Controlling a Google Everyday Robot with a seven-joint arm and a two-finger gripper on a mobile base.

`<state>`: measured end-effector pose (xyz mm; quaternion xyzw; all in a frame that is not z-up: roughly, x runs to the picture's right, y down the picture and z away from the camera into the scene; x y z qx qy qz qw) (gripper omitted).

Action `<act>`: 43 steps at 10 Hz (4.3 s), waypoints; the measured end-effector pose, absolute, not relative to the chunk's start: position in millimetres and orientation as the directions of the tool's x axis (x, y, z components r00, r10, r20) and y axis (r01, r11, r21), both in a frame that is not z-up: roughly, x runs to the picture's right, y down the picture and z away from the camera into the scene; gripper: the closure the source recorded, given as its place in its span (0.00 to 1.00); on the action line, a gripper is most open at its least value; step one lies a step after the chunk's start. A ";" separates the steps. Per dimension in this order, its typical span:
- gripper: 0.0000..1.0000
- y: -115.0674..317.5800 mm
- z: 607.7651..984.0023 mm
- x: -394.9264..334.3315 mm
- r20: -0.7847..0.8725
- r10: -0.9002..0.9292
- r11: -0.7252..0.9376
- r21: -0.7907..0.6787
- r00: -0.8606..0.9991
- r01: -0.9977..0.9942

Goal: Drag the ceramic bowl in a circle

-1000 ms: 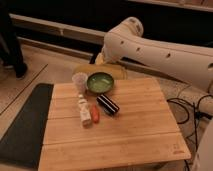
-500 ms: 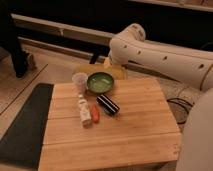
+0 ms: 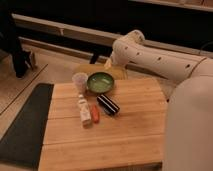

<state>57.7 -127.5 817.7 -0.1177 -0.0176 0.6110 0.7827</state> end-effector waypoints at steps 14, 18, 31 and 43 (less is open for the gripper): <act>0.35 -76.8 924.8 85.0 -0.302 0.931 0.125 -0.265 0.205 -0.956; 0.35 -40.6 978.6 65.3 -0.409 0.875 0.117 -0.341 0.260 -0.933; 1.00 -41.3 1005.8 98.6 -0.552 0.773 0.186 -0.274 0.313 -0.944; 1.00 -58.9 1010.2 105.3 -0.580 0.733 0.320 -0.168 0.356 -0.932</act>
